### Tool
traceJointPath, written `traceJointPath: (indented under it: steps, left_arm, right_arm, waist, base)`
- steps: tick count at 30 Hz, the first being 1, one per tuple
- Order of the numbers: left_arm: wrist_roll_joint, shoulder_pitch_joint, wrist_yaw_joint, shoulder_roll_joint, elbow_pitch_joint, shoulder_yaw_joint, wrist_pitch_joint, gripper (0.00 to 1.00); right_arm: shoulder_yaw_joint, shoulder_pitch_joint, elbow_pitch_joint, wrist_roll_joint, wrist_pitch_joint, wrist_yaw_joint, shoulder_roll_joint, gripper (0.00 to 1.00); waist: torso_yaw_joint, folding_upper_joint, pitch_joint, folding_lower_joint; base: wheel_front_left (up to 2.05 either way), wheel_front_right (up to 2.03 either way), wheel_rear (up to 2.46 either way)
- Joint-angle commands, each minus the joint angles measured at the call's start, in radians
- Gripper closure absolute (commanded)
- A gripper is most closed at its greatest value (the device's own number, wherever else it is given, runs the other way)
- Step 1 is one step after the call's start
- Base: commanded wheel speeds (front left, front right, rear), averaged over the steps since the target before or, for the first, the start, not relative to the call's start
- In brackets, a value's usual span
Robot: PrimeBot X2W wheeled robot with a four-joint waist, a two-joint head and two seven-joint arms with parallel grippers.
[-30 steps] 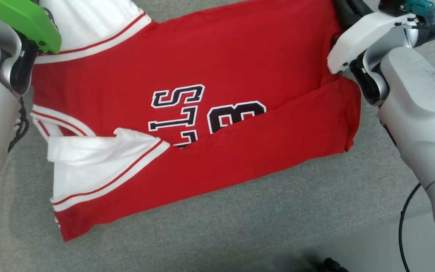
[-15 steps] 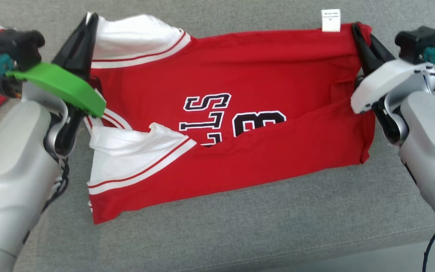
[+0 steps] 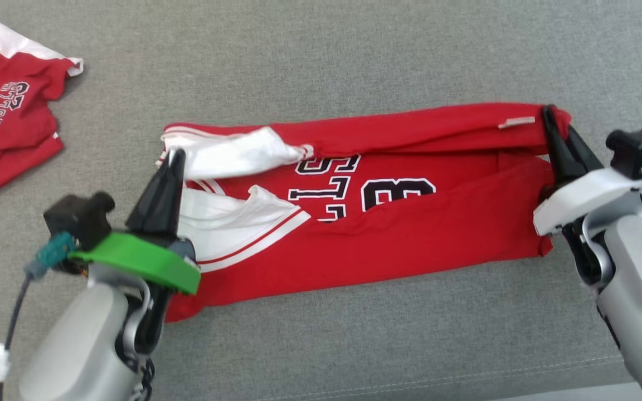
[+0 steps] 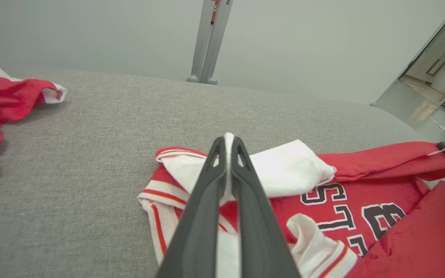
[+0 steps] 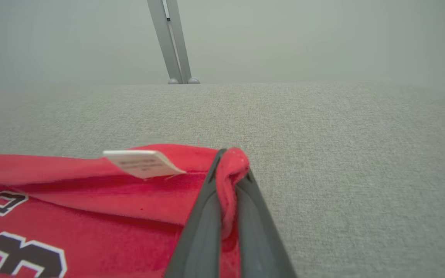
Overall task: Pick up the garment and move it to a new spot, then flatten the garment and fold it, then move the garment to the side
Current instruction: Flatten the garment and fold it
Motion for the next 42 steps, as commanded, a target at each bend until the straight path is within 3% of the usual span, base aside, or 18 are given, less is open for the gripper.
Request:
traceJointPath:
  steps: [1, 9, 10, 11, 21, 29, 37, 38, 39, 40, 41, 42]
  left_arm:
    - [0.02, 0.044, 0.008, -0.008, -0.01, 0.019, -0.003, 1.0]
    - [0.079, 0.218, 0.007, -0.081, -0.024, 0.103, -0.003, 1.0]
    - [0.089, 0.227, 0.004, -0.089, -0.021, 0.11, -0.003, 0.76]
    - [0.103, 0.234, 0.0, -0.099, -0.02, 0.118, -0.003, 0.0]
    - [0.292, 0.26, -0.01, -0.183, -0.075, 0.284, -0.003, 0.0]
    - [0.478, 0.288, -0.027, -0.257, -0.136, 0.431, -0.002, 0.0]
    - [0.564, 0.324, -0.056, -0.299, -0.14, 0.523, -0.002, 0.0]
    - [0.568, 0.325, -0.06, -0.303, -0.139, 0.529, -0.002, 0.0]
    - [0.573, 0.326, -0.064, -0.308, -0.138, 0.535, -0.002, 0.0]
    - [0.579, 0.327, -0.068, -0.312, -0.135, 0.542, -0.002, 0.0]
    - [0.585, 0.327, -0.071, -0.314, -0.135, 0.548, -0.002, 0.0]
    - [0.59, 0.327, -0.074, -0.316, -0.135, 0.554, -0.002, 0.0]
  right_arm:
    - [-0.018, 0.041, -0.021, -0.013, -0.003, -0.002, 0.007, 1.0]
    - [-0.095, 0.195, -0.09, -0.021, -0.003, -0.002, 0.047, 1.0]
    - [-0.103, 0.206, -0.096, -0.022, -0.003, -0.002, 0.05, 0.61]
    - [-0.11, 0.216, -0.103, -0.021, -0.003, -0.002, 0.058, 0.0]
    - [-0.142, 0.202, -0.142, -0.007, -0.003, -0.002, 0.063, 0.0]
    - [-0.144, 0.166, 0.036, 0.002, -0.003, -0.002, 0.076, 0.0]
    - [-0.097, 0.143, 0.194, 0.082, -0.001, -0.002, 0.121, 0.0]
    - [-0.089, 0.14, 0.209, 0.093, 0.0, -0.002, 0.125, 0.22]
    - [-0.08, 0.135, 0.226, 0.105, 0.003, -0.002, 0.132, 0.55]
    - [-0.068, 0.13, 0.237, 0.121, 0.005, -0.002, 0.138, 0.71]
    - [-0.061, 0.126, 0.244, 0.135, 0.004, -0.002, 0.14, 1.0]
    - [-0.053, 0.12, 0.25, 0.146, 0.004, -0.002, 0.14, 1.0]
  waist:
    - [0.004, 0.0, -0.017, 0.0]
    - [0.007, 0.0, -0.052, 0.0]
    - [0.007, 0.0, -0.055, 0.0]
    - [0.008, 0.0, -0.058, 0.0]
    - [0.011, 0.0, -0.082, 0.0]
    - [0.042, 0.0, -0.092, 0.0]
    - [0.055, 0.0, -0.093, 0.0]
    - [0.056, 0.0, -0.094, 0.0]
    - [0.056, 0.0, -0.094, 0.0]
    - [0.057, 0.0, -0.094, 0.0]
    - [0.057, 0.0, -0.094, 0.0]
    - [0.057, 0.0, -0.095, 0.0]
  base:
    - [0.0, 0.0, 0.0]
    - [0.0, 0.0, 0.0]
    - [0.0, 0.0, 0.0]
    - [0.0, 0.0, 0.0]
    - [0.0, 0.0, 0.0]
    - [0.0, 0.0, 0.0]
    - [0.0, 0.0, 0.0]
    - [0.0, 0.0, 0.0]
    - [0.0, 0.0, 0.0]
    - [0.0, 0.0, 0.0]
    - [0.0, 0.0, 0.0]
    - [0.0, 0.0, 0.0]
